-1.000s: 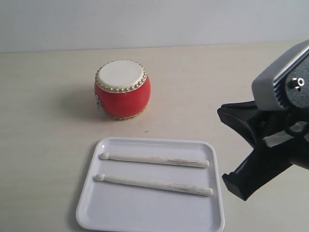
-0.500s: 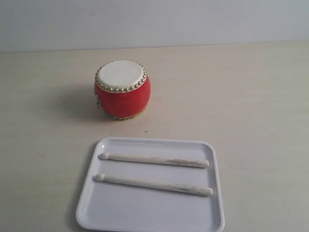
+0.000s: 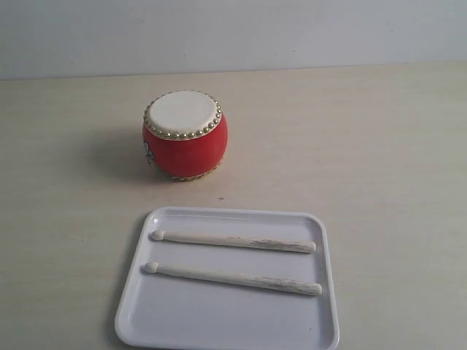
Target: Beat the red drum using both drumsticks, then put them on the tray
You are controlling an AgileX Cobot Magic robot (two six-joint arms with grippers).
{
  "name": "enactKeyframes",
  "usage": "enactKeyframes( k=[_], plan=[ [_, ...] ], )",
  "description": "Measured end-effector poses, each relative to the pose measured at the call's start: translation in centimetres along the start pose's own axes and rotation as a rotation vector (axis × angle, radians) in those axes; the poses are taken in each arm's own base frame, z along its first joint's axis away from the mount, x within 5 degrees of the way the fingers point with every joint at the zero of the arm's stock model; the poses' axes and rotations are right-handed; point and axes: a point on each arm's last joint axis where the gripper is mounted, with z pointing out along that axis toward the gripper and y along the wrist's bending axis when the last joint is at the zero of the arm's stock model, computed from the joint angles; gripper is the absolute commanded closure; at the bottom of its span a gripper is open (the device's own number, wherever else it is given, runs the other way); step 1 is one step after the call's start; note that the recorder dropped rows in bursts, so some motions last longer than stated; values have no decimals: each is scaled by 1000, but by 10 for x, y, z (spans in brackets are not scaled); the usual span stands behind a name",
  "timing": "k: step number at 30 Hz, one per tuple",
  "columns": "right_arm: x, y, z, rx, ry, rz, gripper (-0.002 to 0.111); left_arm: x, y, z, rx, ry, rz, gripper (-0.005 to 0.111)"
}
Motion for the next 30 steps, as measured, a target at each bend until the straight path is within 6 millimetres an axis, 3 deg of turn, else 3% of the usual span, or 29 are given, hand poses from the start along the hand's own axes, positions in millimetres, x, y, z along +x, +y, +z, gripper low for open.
enactKeyframes(
  k=[5,16,18,23,30],
  plan=[
    [18,-4,-1,-25,-14,5,108,0,0,0,0,0,0,107],
    [18,-3,-4,-48,-36,47,108,0,0,0,0,0,0,107],
    [19,-3,-4,-53,-25,18,108,0,0,0,0,0,0,107],
    [24,-2,-4,-65,29,-270,108,0,0,0,0,0,0,107],
    [28,-3,-4,-63,63,-343,108,0,0,0,0,0,0,107]
  ],
)
